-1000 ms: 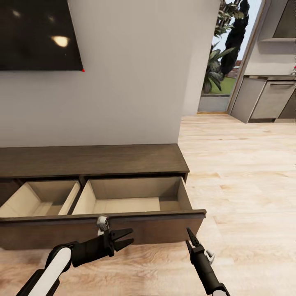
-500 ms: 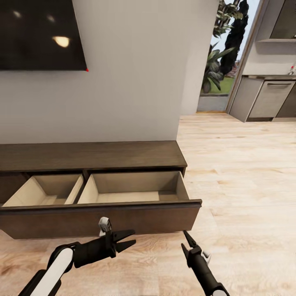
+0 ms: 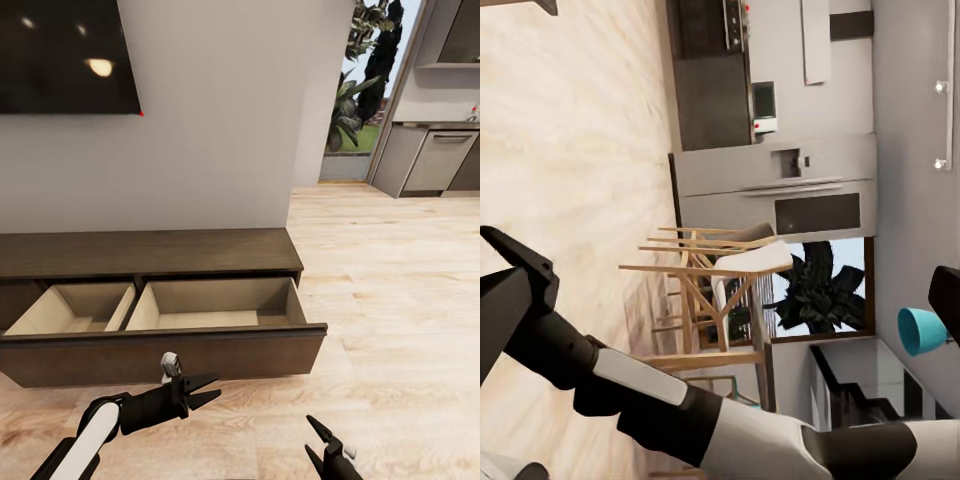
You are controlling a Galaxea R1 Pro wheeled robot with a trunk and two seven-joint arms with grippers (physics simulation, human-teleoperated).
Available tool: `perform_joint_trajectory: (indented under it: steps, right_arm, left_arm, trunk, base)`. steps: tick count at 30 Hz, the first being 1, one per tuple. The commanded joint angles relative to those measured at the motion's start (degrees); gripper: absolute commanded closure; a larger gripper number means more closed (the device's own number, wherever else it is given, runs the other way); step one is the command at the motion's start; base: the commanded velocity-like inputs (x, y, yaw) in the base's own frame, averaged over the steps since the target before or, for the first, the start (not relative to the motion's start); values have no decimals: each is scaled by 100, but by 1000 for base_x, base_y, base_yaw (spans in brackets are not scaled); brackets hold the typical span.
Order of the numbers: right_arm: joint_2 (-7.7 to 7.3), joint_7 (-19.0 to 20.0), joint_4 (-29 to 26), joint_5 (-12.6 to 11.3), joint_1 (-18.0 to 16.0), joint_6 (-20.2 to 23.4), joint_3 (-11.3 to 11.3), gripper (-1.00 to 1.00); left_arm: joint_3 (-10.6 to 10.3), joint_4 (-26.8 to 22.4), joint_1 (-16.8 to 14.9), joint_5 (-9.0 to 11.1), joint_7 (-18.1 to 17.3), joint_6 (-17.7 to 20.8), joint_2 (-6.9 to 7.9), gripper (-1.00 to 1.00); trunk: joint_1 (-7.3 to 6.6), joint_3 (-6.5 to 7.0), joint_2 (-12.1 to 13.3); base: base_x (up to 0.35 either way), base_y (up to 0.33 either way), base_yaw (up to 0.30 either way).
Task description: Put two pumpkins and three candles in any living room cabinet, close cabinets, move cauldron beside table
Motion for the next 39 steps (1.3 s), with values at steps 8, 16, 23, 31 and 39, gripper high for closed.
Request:
perform_joint_trajectory:
  steps: [8, 16, 23, 31, 39]
  right_arm:
    - [-37, 1004, 124, 387, -2, 67, -23, -100]
    - [-42, 1008, 136, 467, -2, 74, -20, -100]
    - [-37, 1048, 241, 700, -2, 69, -30, -100]
    - [-40, 1091, 426, 704, -2, 67, -51, -100]
    - [-40, 1080, 431, 690, 3, 68, -66, -100]
  left_arm:
    - [-4, 8, -6, -1, -7, 16, 2, -100]
    - [9, 12, -6, -1, -7, 16, 12, -100]
    - [22, 19, -7, 7, -7, 19, 31, -100]
    - [22, 19, -7, 8, -7, 18, 37, -100]
    - [28, 19, -6, 8, -7, 19, 45, -100]
  trunk:
    - [-19, 151, 8]
    - [-40, 328, 18]
    - [-58, 483, 28]
    - [-79, 660, 38]
    - [-99, 837, 49]
  base:
    - [0, 0, 0]
    - [0, 0, 0]
    - [0, 0, 0]
    - [0, 0, 0]
    - [0, 0, 0]
